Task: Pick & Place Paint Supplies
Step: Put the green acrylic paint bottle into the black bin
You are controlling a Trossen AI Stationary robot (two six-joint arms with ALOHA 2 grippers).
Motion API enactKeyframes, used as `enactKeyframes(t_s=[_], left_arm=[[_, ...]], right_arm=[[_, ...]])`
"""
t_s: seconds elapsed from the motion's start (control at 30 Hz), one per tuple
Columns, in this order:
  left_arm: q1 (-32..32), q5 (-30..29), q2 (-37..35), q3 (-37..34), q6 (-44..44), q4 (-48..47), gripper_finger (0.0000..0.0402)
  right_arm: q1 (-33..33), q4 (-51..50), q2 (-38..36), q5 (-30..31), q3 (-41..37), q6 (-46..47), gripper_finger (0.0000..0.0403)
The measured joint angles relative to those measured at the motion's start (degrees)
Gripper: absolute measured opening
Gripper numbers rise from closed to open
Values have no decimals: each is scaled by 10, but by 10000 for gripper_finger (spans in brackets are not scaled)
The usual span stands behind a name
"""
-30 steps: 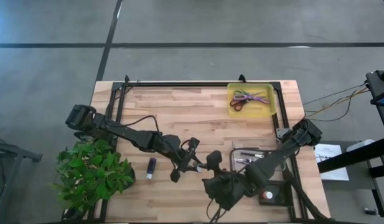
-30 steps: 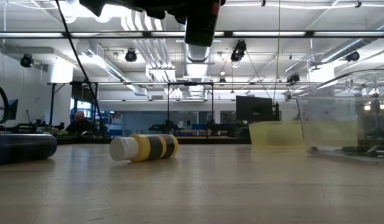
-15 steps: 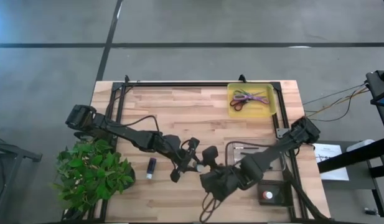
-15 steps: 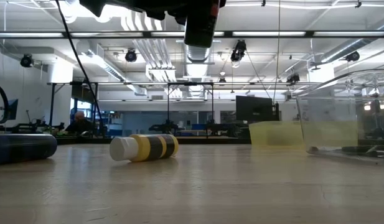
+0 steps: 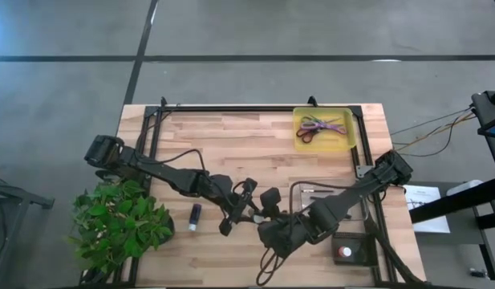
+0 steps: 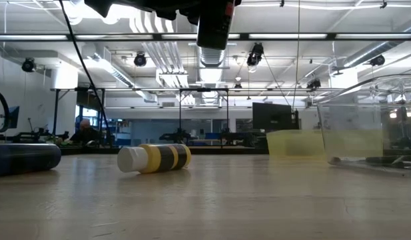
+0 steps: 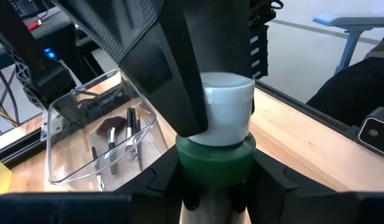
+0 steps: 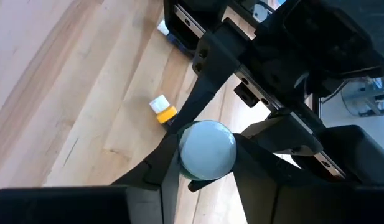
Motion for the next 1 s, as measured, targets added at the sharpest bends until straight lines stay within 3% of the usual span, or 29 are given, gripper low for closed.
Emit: enactKeyframes(t_s=[0.23, 0.43, 0.7, 0.83, 1.0], left_arm=[[0, -2, 0, 0, 2, 0, 132], [-1, -113, 0, 0, 48, 0, 159], [7, -163, 0, 0, 111, -2, 231], [13, -177, 0, 0, 129, -2, 238], [14, -180, 0, 0, 135, -9, 239]], right_arm=[[1, 5, 0, 1, 0, -11, 114], [5, -15, 0, 21, 0, -8, 114], [33, -110, -4, 40, 1, 134, 114], [65, -137, -16, 26, 1, 208, 114], [114, -183, -32, 63, 2, 308, 114]])
